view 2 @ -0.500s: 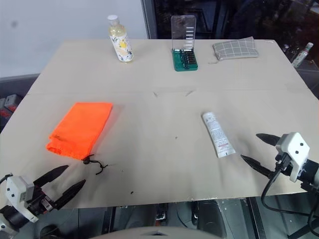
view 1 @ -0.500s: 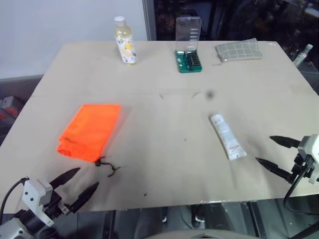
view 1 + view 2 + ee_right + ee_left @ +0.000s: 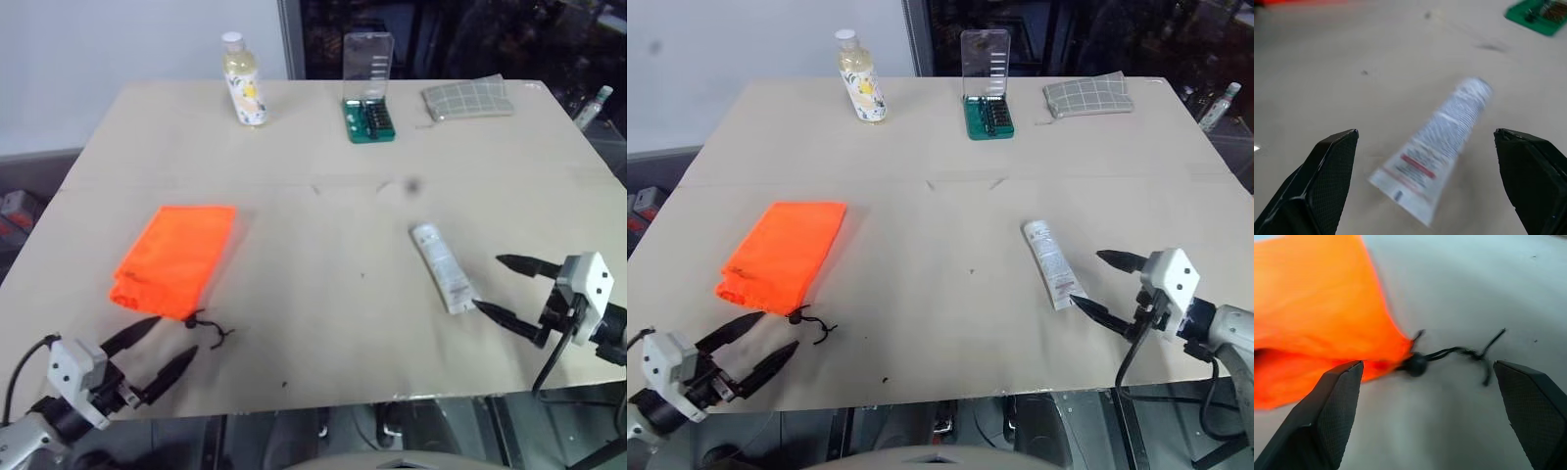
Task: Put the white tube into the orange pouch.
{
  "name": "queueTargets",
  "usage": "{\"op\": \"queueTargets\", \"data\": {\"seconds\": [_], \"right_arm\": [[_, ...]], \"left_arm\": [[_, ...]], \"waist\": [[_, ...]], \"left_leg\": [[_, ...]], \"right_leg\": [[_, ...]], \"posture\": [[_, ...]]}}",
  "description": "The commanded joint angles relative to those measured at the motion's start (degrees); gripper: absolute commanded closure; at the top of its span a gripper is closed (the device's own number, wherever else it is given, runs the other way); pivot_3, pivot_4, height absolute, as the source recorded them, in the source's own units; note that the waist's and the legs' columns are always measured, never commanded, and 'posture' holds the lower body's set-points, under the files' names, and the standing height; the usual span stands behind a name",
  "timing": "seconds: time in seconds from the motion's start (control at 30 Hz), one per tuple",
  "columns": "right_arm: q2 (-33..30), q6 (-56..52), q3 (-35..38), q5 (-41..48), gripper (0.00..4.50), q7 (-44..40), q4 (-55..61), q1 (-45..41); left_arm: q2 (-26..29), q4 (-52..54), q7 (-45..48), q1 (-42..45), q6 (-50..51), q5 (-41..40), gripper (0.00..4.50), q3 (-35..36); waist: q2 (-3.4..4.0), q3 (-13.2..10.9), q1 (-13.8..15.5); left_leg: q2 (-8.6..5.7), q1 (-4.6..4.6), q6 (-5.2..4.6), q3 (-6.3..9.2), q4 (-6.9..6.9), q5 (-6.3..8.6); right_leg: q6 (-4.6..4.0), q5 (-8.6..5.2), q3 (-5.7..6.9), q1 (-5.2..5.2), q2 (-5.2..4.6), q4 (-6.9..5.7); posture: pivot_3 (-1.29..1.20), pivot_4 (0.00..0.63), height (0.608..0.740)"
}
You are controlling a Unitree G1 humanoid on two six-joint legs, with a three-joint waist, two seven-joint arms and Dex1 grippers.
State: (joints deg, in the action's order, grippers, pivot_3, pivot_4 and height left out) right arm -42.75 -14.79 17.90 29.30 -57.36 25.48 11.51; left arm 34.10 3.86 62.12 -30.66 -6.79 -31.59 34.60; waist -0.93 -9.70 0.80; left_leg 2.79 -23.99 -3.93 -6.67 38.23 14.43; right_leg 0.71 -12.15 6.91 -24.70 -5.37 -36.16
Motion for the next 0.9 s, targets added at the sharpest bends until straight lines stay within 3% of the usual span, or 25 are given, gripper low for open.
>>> {"op": "queueTargets", "data": {"seconds": [0.03, 0.3, 0.43, 0.63, 0.73, 0.8, 0.9], "right_arm": [[0.37, 1.54, -4.42, 1.9, 0.0, -1.66, 5.72, -3.39], [4.87, 1.43, -18.42, 1.06, 0.0, -3.16, 5.77, -17.16], [5.44, 2.02, -19.75, 0.35, 0.0, -2.89, 5.47, -17.98], [5.57, 3.15, -19.72, -0.29, 0.0, -2.22, 5.68, -16.59], [5.89, 3.59, -19.71, -0.85, 0.0, -1.19, 5.9, -16.16], [6.16, 3.97, -19.63, -1.41, 0.0, -0.44, 5.97, -15.82], [6.43, 4.52, -19.34, -2.28, 0.0, 0.72, 5.94, -15.05]], "left_arm": [[2.77, -7.05, 0.47, 3.23, -9.81, 4.17, 0.08, 3.67], [19.08, -35.65, 2.47, 19.4, -43.04, 19.62, 0.08, -0.17], [22.47, -43.8, 0.08, 26.28, -51.61, 23.07, 0.08, -4.17], [24.78, -50.13, -2.03, 33.1, -58.09, 26.68, 0.08, -11.34], [25.09, -50.31, 0.42, 36.12, -58.39, 24.37, 0.83, -15.91], [24.8, -48.86, 3.45, 37.44, -57.94, 20.97, 1.79, -18.87], [23.55, -44.51, 8.72, 39.0, -53.02, 14.38, 2.56, -22.34]], "waist": [[0.0, 0.0, 0.01], [-0.13, 0.06, 0.17], [-0.05, 0.05, -0.04], [-0.13, 0.08, -0.1], [-0.11, 0.08, -0.09], [-0.12, 0.08, -0.2], [-0.11, 0.08, -0.05]], "left_leg": [[0.0, 0.0, 0.0, 0.0, 0.01, 0.0], [0.18, -0.02, 0.02, -0.07, 0.09, 0.0], [0.0, -0.14, -0.18, -0.23, 0.06, 0.16], [-0.02, -0.21, -0.17, -0.47, 0.09, 0.08], [0.01, -0.18, -0.17, -0.52, 0.09, 0.09], [0.03, -0.15, -0.17, -0.53, 0.09, 0.09], [0.12, -0.01, -0.29, -0.61, 0.17, 0.16]], "right_leg": [[0.0, 0.0, 0.01, 0.0, 0.0, 0.0], [-0.04, 0.03, 0.59, -0.01, -0.32, 0.0], [-0.12, 0.11, 0.94, -0.05, -0.67, 0.06], [0.03, 0.34, 1.06, -0.02, -0.33, 0.17], [0.14, 0.27, 1.04, -0.02, -0.3, 0.15], [0.27, 0.2, 1.02, -0.02, -0.31, 0.13], [0.27, 0.19, 0.93, 0.0, -0.31, -0.05]], "posture": [[0.0, 0.15, 0.74], [0.0, 0.15, 0.74], [0.0, 0.15, 0.74], [0.0, 0.15, 0.74], [0.0, 0.15, 0.74], [0.0, 0.15, 0.74], [0.0, 0.15, 0.74]]}}
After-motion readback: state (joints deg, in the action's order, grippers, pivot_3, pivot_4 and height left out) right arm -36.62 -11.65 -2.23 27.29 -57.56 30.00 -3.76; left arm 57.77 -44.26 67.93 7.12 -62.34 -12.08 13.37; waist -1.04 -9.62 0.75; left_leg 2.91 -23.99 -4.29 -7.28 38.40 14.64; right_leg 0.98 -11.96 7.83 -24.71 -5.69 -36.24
